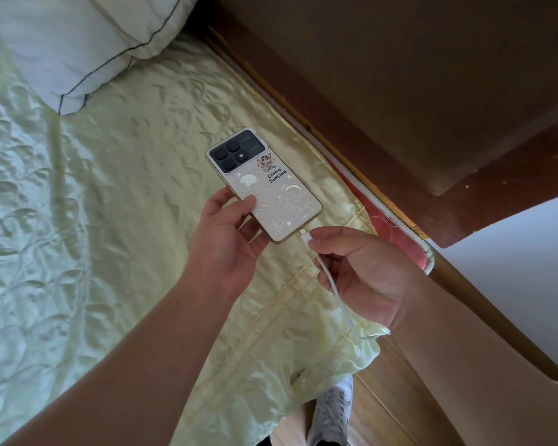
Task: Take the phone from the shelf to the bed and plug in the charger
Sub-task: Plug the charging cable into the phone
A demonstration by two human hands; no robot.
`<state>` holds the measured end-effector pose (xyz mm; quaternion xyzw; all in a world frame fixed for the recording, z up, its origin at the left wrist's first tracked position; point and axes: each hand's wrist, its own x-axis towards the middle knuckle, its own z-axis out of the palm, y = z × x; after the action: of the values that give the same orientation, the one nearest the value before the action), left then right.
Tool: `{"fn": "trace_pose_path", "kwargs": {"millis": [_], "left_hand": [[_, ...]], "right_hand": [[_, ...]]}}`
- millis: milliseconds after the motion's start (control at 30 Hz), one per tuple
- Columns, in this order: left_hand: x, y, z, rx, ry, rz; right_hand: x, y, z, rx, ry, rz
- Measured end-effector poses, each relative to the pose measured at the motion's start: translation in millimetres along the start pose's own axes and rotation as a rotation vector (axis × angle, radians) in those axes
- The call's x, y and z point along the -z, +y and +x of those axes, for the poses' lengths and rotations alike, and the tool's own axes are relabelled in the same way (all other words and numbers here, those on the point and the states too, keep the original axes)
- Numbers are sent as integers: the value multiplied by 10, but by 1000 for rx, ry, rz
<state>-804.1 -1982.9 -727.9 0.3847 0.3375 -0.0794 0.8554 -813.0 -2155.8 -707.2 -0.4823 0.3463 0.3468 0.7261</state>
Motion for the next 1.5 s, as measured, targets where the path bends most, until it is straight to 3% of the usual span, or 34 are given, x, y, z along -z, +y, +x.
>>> {"fn": "trace_pose_path", "kwargs": {"millis": [933, 1133, 1300, 1500], "left_hand": [[44, -115, 118, 114, 80, 105], [74, -172, 180, 105, 75, 112], [206, -161, 348, 104, 112, 148], [348, -236, 514, 111, 145, 185]], "right_hand": [[89, 89, 200, 106, 53, -20], [140, 58, 264, 64, 11, -37], [283, 39, 317, 89, 134, -97], [391, 55, 351, -8, 114, -72]]}}
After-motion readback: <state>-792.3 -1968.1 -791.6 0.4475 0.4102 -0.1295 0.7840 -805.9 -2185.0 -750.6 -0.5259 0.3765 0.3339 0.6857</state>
